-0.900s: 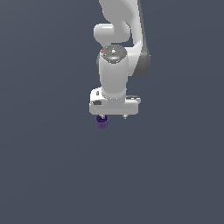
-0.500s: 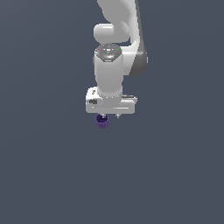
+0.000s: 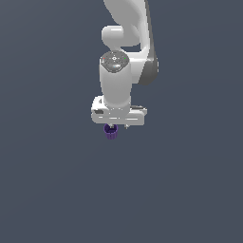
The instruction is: Pick up the object and move it to a goal position.
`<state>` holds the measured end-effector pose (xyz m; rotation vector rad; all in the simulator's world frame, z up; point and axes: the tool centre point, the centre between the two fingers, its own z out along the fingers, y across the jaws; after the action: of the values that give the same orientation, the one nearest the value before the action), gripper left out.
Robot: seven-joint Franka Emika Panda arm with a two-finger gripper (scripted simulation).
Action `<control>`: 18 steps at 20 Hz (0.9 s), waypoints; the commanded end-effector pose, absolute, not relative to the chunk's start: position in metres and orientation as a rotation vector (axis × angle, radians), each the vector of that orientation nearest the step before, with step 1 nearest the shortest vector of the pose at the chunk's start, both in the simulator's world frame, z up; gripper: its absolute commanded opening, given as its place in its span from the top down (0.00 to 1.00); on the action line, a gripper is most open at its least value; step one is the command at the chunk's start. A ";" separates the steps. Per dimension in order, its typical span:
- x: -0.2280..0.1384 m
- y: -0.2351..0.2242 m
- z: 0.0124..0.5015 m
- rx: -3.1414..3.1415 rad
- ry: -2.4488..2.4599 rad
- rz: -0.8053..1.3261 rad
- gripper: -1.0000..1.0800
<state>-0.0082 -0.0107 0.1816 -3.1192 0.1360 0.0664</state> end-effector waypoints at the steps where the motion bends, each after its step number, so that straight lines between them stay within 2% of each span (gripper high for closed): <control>1: -0.009 -0.013 0.177 -3.111 0.190 0.103 0.38; 8: -0.014 -0.022 0.155 -3.060 0.439 0.272 0.38; 18: -0.028 -0.034 0.114 -2.896 0.917 0.625 0.38</control>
<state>-0.0258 -0.0328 0.1196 -2.9250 0.8496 0.5729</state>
